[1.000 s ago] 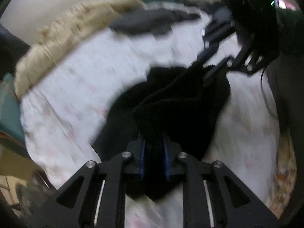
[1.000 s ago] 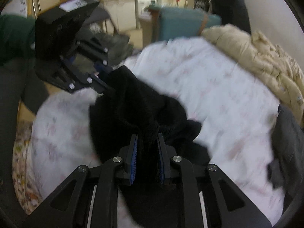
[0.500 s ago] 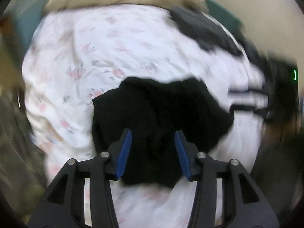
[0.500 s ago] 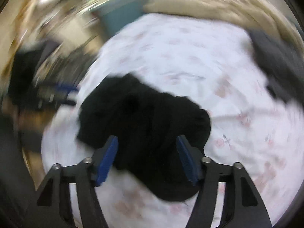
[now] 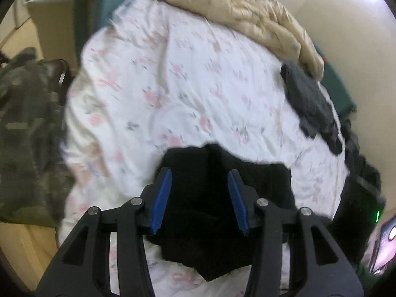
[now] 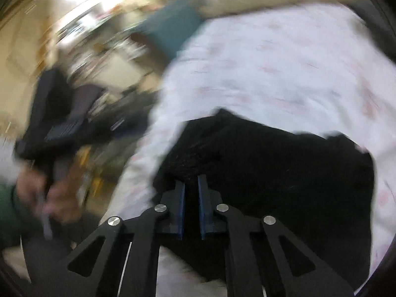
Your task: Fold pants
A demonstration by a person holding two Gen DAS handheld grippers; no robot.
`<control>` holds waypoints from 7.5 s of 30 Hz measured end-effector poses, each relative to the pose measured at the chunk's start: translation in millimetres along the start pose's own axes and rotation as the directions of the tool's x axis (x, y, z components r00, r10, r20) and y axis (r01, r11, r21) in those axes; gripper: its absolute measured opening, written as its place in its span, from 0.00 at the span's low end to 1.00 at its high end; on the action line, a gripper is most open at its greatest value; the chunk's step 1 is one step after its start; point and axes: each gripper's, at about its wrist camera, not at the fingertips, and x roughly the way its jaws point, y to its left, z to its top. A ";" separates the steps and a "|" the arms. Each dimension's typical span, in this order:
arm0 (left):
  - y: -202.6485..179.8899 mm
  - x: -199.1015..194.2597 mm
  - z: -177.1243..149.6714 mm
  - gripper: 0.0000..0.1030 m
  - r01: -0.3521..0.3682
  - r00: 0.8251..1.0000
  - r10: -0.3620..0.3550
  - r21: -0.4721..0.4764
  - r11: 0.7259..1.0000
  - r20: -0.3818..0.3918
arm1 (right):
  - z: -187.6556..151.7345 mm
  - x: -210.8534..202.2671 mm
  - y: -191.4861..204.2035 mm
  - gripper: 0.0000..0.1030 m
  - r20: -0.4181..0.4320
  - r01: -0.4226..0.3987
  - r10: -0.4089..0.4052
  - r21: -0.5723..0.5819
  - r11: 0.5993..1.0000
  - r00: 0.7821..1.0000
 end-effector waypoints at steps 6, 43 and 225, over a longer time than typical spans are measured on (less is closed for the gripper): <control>11.5 1.7 -4.7 0.43 -0.031 1.000 0.031 -0.023 0.999 -0.008 | -32.3 54.1 55.5 0.09 -0.266 -0.082 0.025 -0.205 0.975 0.964; -7.5 81.7 55.2 0.00 -0.091 0.988 0.097 0.056 0.994 -0.117 | 26.8 -68.4 -155.3 0.03 0.028 0.168 -0.210 0.497 0.851 0.977; 364.2 -88.5 79.7 0.70 -0.386 0.916 0.402 -0.268 0.883 0.004 | 178.4 356.0 164.0 0.27 -0.312 0.156 -0.135 0.045 0.987 0.940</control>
